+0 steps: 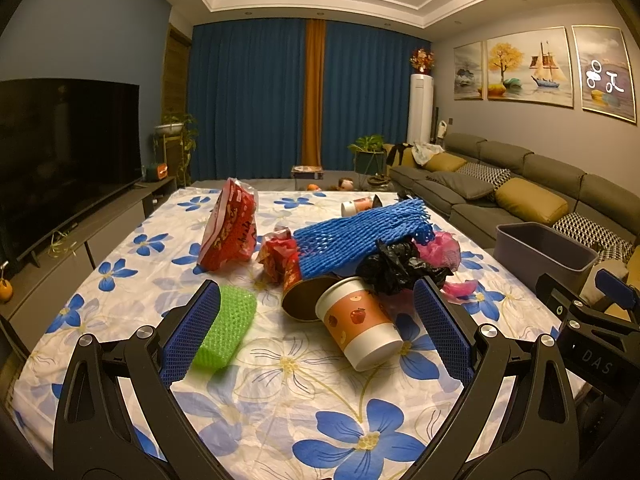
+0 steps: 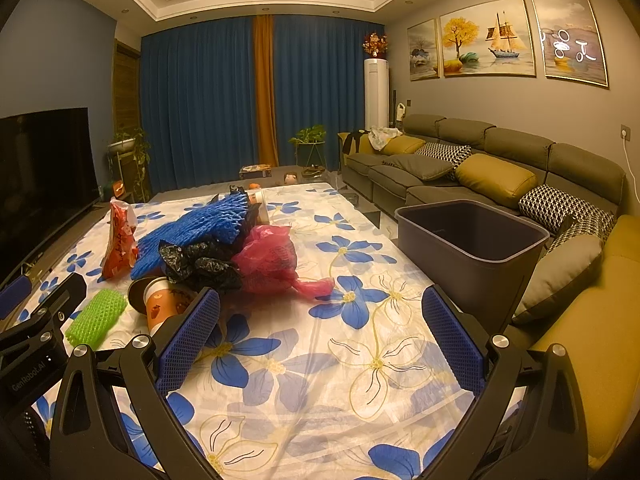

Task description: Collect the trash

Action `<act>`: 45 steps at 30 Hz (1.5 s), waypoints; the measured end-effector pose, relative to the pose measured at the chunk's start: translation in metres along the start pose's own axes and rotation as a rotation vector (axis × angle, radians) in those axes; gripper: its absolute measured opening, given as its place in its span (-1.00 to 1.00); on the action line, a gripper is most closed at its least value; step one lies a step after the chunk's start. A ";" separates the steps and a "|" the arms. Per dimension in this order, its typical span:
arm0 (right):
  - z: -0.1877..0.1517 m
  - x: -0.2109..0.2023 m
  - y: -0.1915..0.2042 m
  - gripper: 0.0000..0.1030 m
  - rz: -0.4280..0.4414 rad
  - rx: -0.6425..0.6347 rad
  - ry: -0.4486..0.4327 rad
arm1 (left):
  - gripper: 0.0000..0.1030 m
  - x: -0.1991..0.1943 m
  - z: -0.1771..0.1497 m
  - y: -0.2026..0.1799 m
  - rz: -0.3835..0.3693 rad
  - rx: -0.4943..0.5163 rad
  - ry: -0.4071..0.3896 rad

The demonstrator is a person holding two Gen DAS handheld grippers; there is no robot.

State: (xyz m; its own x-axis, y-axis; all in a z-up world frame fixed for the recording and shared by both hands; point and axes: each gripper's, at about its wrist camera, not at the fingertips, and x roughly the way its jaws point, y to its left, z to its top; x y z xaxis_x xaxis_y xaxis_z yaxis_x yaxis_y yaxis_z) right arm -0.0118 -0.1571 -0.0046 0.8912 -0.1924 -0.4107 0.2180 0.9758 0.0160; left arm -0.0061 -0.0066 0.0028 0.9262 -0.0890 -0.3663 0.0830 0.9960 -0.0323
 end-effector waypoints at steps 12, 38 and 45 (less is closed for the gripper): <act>0.000 -0.001 -0.001 0.91 -0.001 0.001 0.000 | 0.85 0.000 0.000 -0.001 -0.001 -0.001 0.001; -0.003 0.001 -0.003 0.91 0.002 0.008 0.006 | 0.85 0.005 -0.006 0.002 0.006 -0.009 0.006; -0.007 0.012 0.000 0.91 0.024 0.011 0.021 | 0.85 0.012 -0.012 0.017 0.030 -0.013 0.027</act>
State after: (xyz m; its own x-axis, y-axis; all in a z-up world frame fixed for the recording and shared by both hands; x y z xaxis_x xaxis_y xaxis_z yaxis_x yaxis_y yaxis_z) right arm -0.0041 -0.1588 -0.0158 0.8878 -0.1667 -0.4289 0.2012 0.9789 0.0361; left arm 0.0023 0.0095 -0.0138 0.9178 -0.0595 -0.3925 0.0504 0.9982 -0.0333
